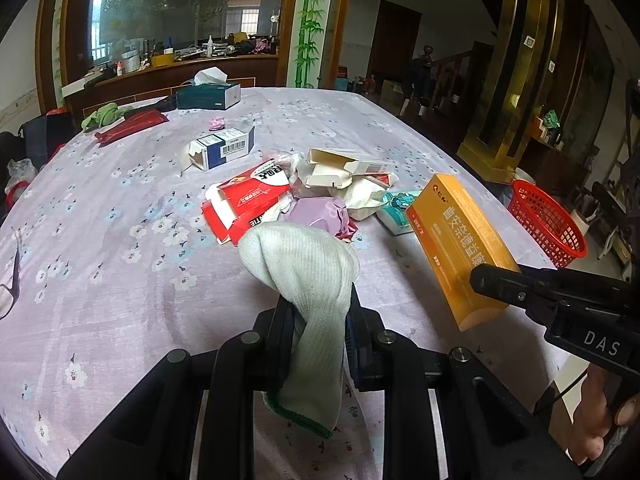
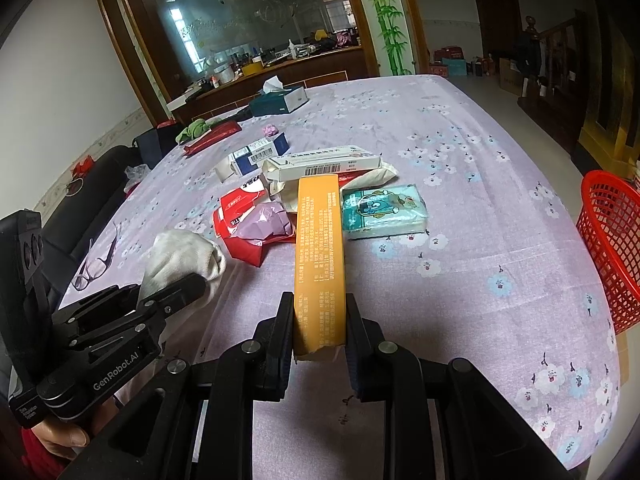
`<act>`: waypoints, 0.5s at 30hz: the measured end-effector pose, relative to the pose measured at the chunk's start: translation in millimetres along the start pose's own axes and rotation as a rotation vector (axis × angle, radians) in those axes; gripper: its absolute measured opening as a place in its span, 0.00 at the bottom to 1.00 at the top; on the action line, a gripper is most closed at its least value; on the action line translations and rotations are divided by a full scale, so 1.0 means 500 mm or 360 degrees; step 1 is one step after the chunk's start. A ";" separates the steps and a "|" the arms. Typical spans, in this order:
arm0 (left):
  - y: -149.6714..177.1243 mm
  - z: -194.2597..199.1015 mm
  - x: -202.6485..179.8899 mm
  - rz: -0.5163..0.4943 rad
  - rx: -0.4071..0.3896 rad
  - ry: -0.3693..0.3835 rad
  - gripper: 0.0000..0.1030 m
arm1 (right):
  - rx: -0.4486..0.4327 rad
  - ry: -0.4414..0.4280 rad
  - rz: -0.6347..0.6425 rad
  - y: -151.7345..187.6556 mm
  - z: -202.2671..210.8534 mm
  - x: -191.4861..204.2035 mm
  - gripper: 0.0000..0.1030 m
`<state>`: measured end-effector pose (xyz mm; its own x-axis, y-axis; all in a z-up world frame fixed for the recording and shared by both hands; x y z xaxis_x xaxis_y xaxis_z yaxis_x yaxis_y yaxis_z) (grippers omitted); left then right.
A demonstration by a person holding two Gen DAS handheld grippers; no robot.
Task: Collect trash
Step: 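Lift the sock and orange box off the table with both tools, then move both tools over the red wastebasket and open them to drop items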
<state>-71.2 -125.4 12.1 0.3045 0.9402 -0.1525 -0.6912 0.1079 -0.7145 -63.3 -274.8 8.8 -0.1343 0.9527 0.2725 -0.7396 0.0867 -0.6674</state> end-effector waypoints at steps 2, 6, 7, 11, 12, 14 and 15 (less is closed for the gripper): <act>-0.002 -0.001 -0.005 -0.0005 0.0002 0.0006 0.21 | -0.0006 -0.0005 -0.0009 -0.001 0.004 -0.005 0.23; -0.013 0.000 -0.028 -0.0033 0.0005 0.0033 0.21 | -0.0043 -0.0009 -0.0068 -0.008 0.028 -0.035 0.23; -0.019 0.001 -0.040 -0.0048 0.0003 0.0050 0.21 | -0.0060 0.0000 -0.0090 -0.011 0.038 -0.048 0.23; -0.040 0.003 -0.098 -0.0123 0.0013 0.0129 0.21 | -0.0151 0.0076 -0.0191 -0.022 0.097 -0.119 0.23; -0.046 0.002 -0.121 -0.0147 0.0023 0.0169 0.21 | -0.0175 0.0097 -0.0221 -0.024 0.114 -0.140 0.23; -0.054 -0.002 -0.163 -0.0184 0.0048 0.0239 0.21 | -0.0223 0.0146 -0.0285 -0.026 0.149 -0.185 0.23; -0.058 -0.006 -0.192 -0.0213 0.0064 0.0280 0.21 | -0.0252 0.0180 -0.0327 -0.026 0.171 -0.214 0.23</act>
Point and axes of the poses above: each gripper's, at about its wrist camera, not at the fingertips, and z roughly against the way its jaws point, x to its left, y to its underside, the point moved 6 cm from there along -z, roughly the way its jaws point, and after that the axes turned 2 degrees about z, right-handed, at the moved point
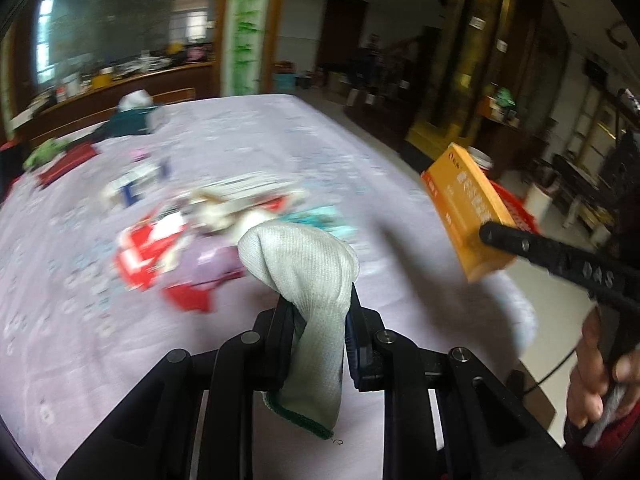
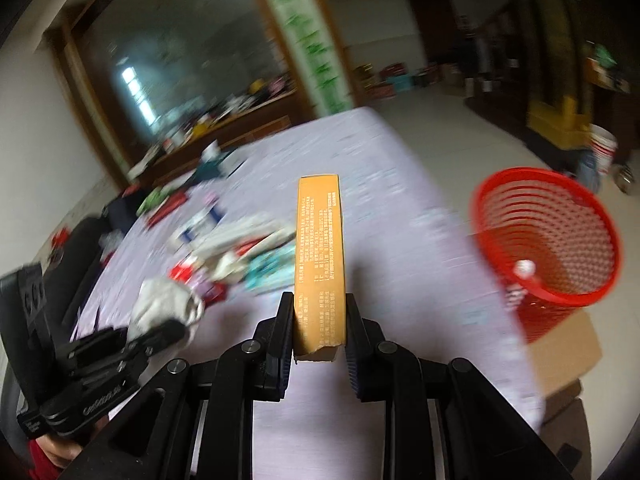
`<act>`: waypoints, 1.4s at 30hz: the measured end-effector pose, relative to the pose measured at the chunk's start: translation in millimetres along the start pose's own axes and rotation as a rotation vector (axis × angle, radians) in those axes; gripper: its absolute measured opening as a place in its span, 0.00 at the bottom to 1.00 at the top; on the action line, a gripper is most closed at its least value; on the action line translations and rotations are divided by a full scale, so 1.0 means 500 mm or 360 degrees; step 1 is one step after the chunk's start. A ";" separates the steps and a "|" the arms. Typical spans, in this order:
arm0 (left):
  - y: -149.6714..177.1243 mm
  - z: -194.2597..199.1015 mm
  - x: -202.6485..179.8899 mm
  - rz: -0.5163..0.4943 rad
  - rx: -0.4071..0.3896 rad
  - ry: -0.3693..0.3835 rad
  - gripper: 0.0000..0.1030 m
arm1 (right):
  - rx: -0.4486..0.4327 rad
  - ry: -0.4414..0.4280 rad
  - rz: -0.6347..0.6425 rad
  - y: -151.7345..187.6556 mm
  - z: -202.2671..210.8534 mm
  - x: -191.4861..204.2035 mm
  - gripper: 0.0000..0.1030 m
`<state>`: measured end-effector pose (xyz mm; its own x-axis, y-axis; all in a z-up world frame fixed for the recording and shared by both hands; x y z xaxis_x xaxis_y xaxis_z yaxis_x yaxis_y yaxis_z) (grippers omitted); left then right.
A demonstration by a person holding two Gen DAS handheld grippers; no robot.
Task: Collect trash
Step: 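Move both tools over the red wastebasket and open them to drop items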
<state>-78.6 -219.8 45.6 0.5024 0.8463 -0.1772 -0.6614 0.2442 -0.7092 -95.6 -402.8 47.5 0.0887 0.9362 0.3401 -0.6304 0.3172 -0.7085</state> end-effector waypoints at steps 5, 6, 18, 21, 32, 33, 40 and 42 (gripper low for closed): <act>-0.039 -0.039 -0.123 -0.0103 0.0052 0.0166 0.21 | -0.0099 0.0135 -0.0211 -0.036 0.064 -0.139 0.24; -0.048 -0.050 -0.147 -0.0111 0.0072 0.0203 0.21 | -0.0112 0.0151 -0.0242 -0.041 0.072 -0.160 0.23; -0.152 -0.225 -0.410 -0.0245 0.0212 0.0431 0.22 | -0.0183 0.0370 -0.0469 -0.109 0.094 -0.379 0.23; -0.169 -0.263 -0.453 -0.0290 0.0207 0.0437 0.22 | -0.0159 0.0382 -0.0495 -0.120 0.076 -0.410 0.24; -0.166 -0.228 -0.414 -0.0228 0.0149 0.0437 0.50 | -0.0197 0.0352 -0.0518 -0.100 0.089 -0.419 0.30; -0.154 -0.212 -0.395 -0.0226 0.0144 0.0419 0.51 | -0.0201 0.0327 -0.0505 -0.095 0.093 -0.403 0.30; -0.086 -0.136 -0.271 -0.0198 0.0130 0.0316 0.52 | -0.0102 0.0125 -0.0344 -0.058 0.062 -0.256 0.31; -0.056 -0.113 -0.225 -0.0170 0.0146 0.0287 0.52 | -0.0058 0.0077 -0.0292 -0.047 0.041 -0.213 0.34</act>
Point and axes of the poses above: each gripper's, at about its wrist camera, not at the fingertips, and z roughly against the way its jaws point, x to its left, y to its underside, the point moved 6 cm from there along -z, roughly the way its jaws point, and after that the axes turned 2 degrees about z, right-handed, at the moved point
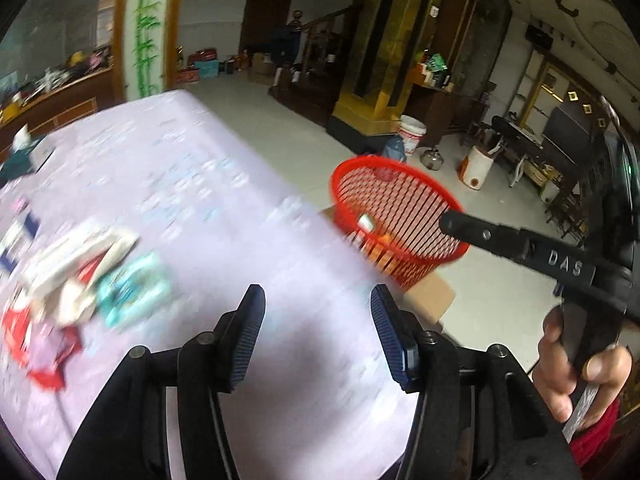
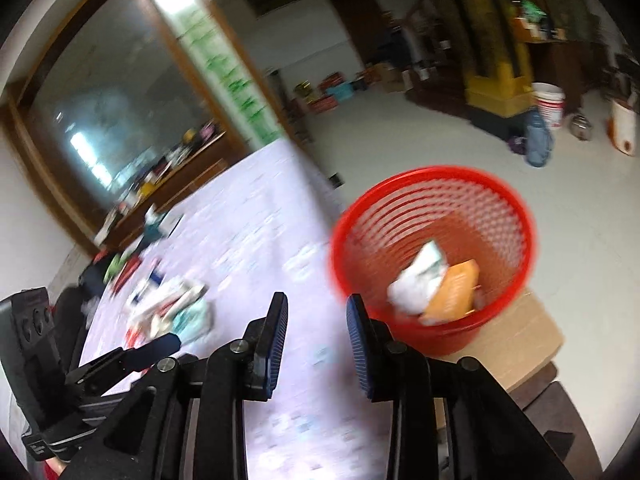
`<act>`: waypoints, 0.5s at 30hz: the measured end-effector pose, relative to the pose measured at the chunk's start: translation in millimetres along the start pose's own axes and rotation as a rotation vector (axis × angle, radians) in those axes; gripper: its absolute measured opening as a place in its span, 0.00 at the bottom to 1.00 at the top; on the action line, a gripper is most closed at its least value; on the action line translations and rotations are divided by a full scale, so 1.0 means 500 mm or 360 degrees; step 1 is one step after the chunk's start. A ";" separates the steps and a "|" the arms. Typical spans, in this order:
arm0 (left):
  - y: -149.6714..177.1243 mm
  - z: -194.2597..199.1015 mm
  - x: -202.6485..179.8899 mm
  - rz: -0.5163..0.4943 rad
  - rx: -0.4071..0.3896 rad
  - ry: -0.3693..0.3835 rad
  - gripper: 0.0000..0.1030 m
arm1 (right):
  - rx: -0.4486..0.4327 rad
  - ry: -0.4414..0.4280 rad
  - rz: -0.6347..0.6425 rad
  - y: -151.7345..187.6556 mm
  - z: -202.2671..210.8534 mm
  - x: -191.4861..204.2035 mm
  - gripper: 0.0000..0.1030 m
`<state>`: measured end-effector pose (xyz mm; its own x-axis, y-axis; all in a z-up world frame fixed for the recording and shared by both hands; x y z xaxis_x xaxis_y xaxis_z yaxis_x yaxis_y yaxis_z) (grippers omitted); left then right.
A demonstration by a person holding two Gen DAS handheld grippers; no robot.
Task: Collect trash
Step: 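Move both tools over the red wastebasket and open them to drop items, then return both tools to the table and grasp the pink plastic bag with the left tool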
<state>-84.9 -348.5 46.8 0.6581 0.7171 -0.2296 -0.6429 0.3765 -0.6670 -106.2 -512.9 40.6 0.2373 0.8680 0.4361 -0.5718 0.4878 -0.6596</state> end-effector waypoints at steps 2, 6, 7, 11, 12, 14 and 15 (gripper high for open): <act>0.026 0.028 0.035 0.0023 -0.0018 -0.0035 0.52 | 0.0043 -0.0036 0.0044 0.020 -0.020 0.040 0.43; 0.067 0.077 0.107 0.0081 -0.0055 -0.0137 0.52 | 0.0140 -0.0090 0.0156 0.064 -0.061 0.118 0.44; 0.081 0.093 0.135 0.0106 -0.0062 -0.0173 0.54 | 0.0163 -0.0106 0.0179 0.075 -0.070 0.135 0.44; 0.107 0.137 0.229 0.0201 -0.0103 -0.0300 0.59 | 0.0230 -0.0151 0.0254 0.107 -0.096 0.191 0.44; 0.111 0.145 0.258 0.0232 -0.0112 -0.0341 0.59 | 0.0245 -0.0161 0.0272 0.114 -0.102 0.204 0.44; 0.115 0.161 0.313 0.0289 -0.0129 -0.0412 0.60 | 0.0262 -0.0170 0.0291 0.118 -0.107 0.213 0.44; 0.113 0.165 0.338 0.0316 -0.0137 -0.0427 0.61 | 0.0272 -0.0174 0.0305 0.123 -0.110 0.221 0.44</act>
Point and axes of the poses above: each gripper's, at about its wrist camera, not at the fingertips, and z roughly against the way its jaws point, x to its left, y to its underside, the point moved 6 cm from there along -z, roughly the way its jaws point, and after that the axes turned 2 degrees about z, right-handed, at the moved point
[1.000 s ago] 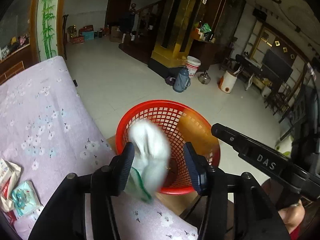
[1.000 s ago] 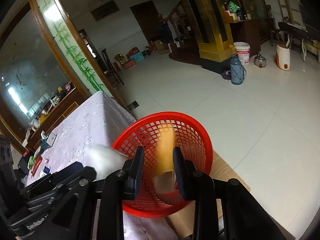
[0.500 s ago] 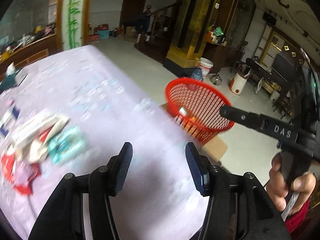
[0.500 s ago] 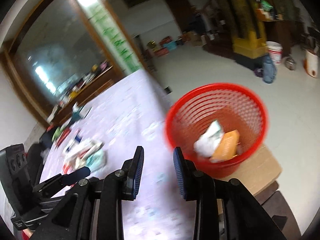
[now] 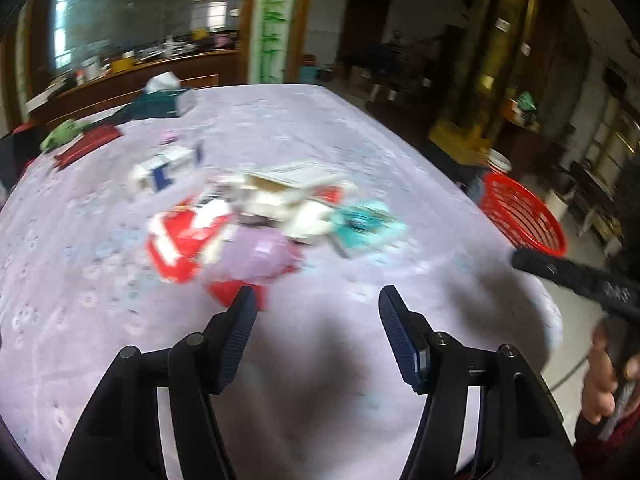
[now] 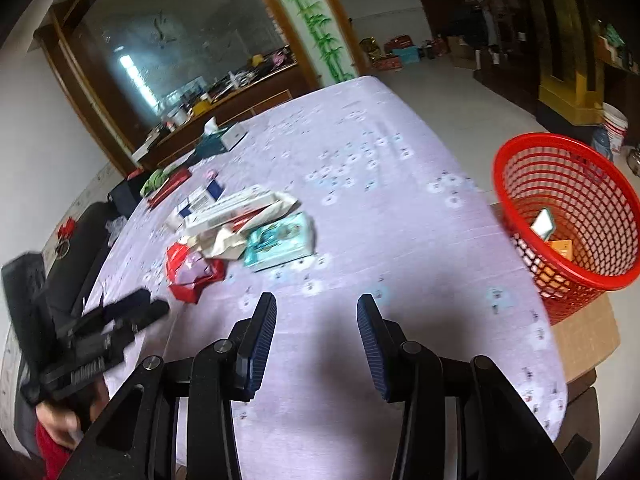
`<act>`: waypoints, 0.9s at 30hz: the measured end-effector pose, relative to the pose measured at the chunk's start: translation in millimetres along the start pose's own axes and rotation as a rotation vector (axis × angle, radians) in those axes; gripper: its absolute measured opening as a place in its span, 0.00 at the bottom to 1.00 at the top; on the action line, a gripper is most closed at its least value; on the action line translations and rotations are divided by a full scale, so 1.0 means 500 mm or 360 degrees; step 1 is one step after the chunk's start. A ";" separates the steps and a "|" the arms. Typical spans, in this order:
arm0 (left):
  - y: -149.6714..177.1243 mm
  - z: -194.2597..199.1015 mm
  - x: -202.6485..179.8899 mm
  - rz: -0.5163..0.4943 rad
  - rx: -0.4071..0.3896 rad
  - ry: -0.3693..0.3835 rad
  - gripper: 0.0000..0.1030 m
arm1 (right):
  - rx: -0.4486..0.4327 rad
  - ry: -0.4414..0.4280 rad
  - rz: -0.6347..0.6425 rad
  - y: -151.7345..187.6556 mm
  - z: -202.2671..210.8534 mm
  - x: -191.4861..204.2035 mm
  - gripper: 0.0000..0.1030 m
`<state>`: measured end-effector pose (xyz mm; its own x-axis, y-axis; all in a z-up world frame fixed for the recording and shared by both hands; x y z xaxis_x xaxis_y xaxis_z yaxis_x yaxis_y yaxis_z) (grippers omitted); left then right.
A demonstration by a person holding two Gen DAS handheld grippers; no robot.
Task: Collect trash
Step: 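Return both tools to the table and grasp the pink plastic bag with the left tool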
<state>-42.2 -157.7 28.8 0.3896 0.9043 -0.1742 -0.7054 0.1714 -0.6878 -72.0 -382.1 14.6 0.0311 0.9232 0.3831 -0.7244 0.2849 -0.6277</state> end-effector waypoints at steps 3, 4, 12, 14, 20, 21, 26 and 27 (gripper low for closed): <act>-0.017 -0.025 0.039 0.0021 0.0029 -0.0002 0.62 | 0.0020 -0.0009 0.0017 0.004 -0.006 0.010 0.44; -0.018 -0.038 0.046 0.0023 0.0051 -0.0005 0.62 | 0.0025 -0.0009 0.0020 0.006 -0.008 0.014 0.44; -0.034 -0.135 0.050 0.0019 0.0163 -0.0045 0.62 | 0.0045 0.0002 0.0007 0.001 -0.012 0.004 0.44; -0.032 -0.157 0.052 0.0024 0.0187 -0.0054 0.62 | 0.0055 -0.0004 0.0001 -0.006 -0.016 0.002 0.44; -0.020 -0.159 0.048 0.0035 0.0204 -0.0051 0.37 | 0.0115 -0.0057 -0.0011 -0.052 -0.057 0.003 0.44; -0.018 -0.147 0.050 0.0053 0.0188 -0.0042 0.35 | 0.0137 -0.0080 -0.0020 -0.064 -0.072 0.004 0.44; -0.006 -0.081 0.053 0.0078 0.0100 -0.0026 0.34 | 0.0239 -0.0137 -0.0047 -0.113 -0.160 0.011 0.44; -0.002 -0.066 0.055 0.0088 0.0083 -0.0017 0.34 | 0.0253 -0.0124 -0.0040 -0.123 -0.180 0.015 0.44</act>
<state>-11.2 -145.8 1.2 0.3433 0.9170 -0.2032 -0.7557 0.1412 -0.6395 35.1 -369.8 -5.0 0.0013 0.8918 0.4524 -0.8240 0.2573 -0.5047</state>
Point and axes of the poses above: each gripper's, at about its wrist camera, not at the fingertips, and z roughly against the way its jaws point, x to its left, y to its underside, the point moved 6 cm from there along -z, roughly the way its jaws point, and after that the axes turned 2 degrees about z, right-handed, at the moved point
